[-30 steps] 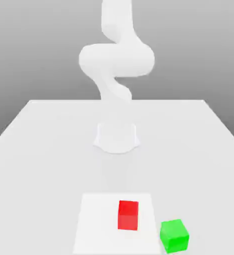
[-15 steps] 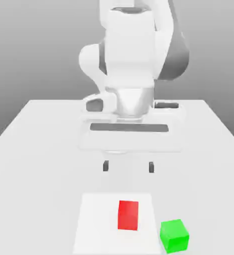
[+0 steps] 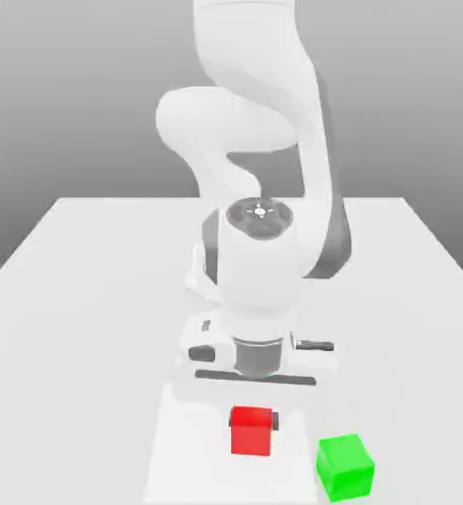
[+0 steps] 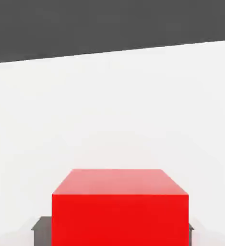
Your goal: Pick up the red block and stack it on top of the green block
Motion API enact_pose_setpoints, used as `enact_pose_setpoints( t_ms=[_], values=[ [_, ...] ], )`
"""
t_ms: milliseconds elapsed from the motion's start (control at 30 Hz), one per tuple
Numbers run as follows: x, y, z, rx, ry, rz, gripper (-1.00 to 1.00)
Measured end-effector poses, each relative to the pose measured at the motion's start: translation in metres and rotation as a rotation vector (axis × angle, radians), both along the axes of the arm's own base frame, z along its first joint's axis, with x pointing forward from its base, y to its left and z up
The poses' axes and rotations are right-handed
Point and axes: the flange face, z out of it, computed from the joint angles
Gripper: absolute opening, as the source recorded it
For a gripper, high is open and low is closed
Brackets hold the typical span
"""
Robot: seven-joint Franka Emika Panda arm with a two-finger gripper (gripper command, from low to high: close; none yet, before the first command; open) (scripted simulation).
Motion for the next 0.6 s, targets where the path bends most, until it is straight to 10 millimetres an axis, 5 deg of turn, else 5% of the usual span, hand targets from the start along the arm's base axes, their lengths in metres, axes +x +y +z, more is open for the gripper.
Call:
enact_pose_setpoints(
  t_ms=[233,433,567,600],
  values=[
    [0.002,0.003,0.059,0.0,0.0,0.014,-1.0],
    [0.044,0.094,0.095,0.0,0.001,0.371,-1.0],
    [0.051,0.106,0.057,0.0,0.001,0.42,-1.0],
    [0.051,0.107,0.045,0.0,0.001,0.422,1.0]
  ],
)
